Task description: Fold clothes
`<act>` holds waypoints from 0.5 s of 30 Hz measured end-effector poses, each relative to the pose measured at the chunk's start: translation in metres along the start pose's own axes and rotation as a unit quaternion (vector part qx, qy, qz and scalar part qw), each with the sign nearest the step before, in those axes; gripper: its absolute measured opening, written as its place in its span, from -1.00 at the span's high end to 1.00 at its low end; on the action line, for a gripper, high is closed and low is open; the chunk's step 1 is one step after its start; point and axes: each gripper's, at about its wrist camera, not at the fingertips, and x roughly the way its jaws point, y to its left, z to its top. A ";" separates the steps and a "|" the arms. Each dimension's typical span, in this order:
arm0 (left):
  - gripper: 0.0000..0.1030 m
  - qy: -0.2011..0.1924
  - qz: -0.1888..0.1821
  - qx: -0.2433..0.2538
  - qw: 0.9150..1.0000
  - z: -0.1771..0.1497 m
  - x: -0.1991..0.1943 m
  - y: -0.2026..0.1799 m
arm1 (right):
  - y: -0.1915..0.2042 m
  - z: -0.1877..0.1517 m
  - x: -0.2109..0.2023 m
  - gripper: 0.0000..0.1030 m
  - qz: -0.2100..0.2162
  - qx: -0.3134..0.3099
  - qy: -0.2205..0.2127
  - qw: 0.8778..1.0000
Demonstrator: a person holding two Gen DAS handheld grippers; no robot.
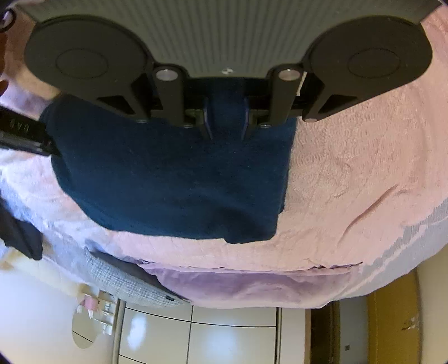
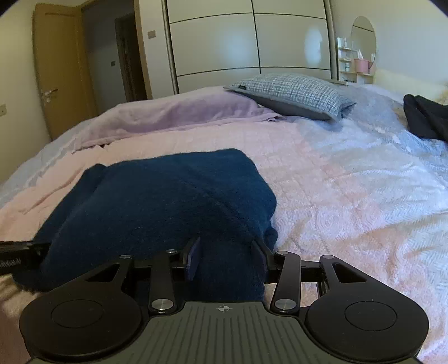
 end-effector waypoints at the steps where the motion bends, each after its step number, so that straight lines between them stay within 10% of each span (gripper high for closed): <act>1: 0.61 -0.003 0.000 -0.006 1.000 0.002 -0.006 0.001 | -0.001 0.002 -0.002 0.14 0.002 -0.001 0.002 1.000; 7: 0.61 0.011 0.034 -0.012 0.999 -0.004 -0.014 0.015 | -0.010 0.008 -0.040 0.14 0.000 0.027 -0.037 0.999; 15: 0.61 0.027 0.049 -0.025 0.998 0.000 -0.044 0.024 | -0.006 0.012 -0.048 0.14 0.008 0.032 0.025 0.999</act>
